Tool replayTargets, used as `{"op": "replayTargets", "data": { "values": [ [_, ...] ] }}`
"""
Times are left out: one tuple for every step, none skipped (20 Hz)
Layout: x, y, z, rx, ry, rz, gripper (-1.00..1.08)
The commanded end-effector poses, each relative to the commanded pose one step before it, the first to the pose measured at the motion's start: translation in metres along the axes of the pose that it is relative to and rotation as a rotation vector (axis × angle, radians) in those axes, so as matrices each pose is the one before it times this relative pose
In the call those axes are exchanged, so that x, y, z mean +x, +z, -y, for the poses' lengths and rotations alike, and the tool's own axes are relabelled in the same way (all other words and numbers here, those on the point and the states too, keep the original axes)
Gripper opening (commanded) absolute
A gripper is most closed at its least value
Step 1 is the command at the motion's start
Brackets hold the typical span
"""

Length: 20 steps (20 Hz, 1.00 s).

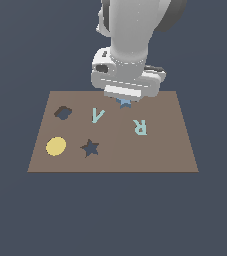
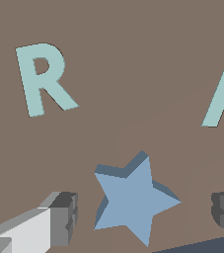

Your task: Insert a designated object into the corresponding slot on a board.

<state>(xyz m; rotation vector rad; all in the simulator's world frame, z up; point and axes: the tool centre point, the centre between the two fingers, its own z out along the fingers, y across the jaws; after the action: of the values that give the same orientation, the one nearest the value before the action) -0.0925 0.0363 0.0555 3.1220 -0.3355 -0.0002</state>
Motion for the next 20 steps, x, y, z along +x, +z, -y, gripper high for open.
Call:
{"op": "replayTargets", "data": {
  "values": [
    [-0.00359, 0.00493, 0.00163, 0.00084, 0.00819, 0.00000, 1.00],
    [-0.00060, 0.00099, 0.00040, 0.00017, 0.00126, 0.00024, 1.00],
    [-0.00023, 0.00053, 0.00036, 0.00013, 0.00046, 0.00010, 1.00],
    [0.00020, 0.00011, 0.00015, 0.00000, 0.00000, 0.00000, 1.00],
    [0.00058, -0.00038, 0.00007, 0.00031, -0.00078, -0.00009, 1.00],
    [0.00061, -0.00050, -0.00004, 0.00007, -0.00083, -0.00013, 1.00],
    [0.00019, -0.00021, 0.00006, 0.00003, -0.00048, -0.00008, 1.00],
    [-0.00062, 0.00043, -0.00005, -0.00030, 0.00008, 0.00079, 1.00],
    [0.00001, 0.00033, 0.00000, 0.00000, 0.00000, 0.00000, 1.00],
    [0.00004, 0.00099, 0.00000, 0.00000, 0.00000, 0.00000, 1.00],
    [0.00005, 0.00166, 0.00000, 0.00000, 0.00000, 0.00000, 1.00],
    [0.00007, 0.00232, 0.00000, 0.00000, 0.00000, 0.00000, 1.00],
    [0.00004, 0.00274, 0.00000, 0.00020, -0.00001, -0.00044, 1.00],
    [0.00005, 0.00349, -0.00001, 0.00000, 0.00000, 0.00000, 1.00],
    [0.00002, 0.00300, -0.00001, 0.00000, 0.00000, 0.00000, 1.00],
    [0.00000, 0.00234, -0.00001, 0.00000, 0.00000, 0.00000, 1.00],
    [-0.00001, 0.00167, -0.00001, 0.00000, 0.00000, 0.00000, 1.00],
    [-0.00001, 0.00100, -0.00001, 0.00000, 0.00000, 0.00000, 1.00],
    [-0.00001, 0.00008, -0.00002, 0.00022, 0.00002, -0.00044, 1.00],
    [0.00000, 0.00000, 0.00000, 0.00000, 0.00000, 0.00000, -1.00]
  ]
}}
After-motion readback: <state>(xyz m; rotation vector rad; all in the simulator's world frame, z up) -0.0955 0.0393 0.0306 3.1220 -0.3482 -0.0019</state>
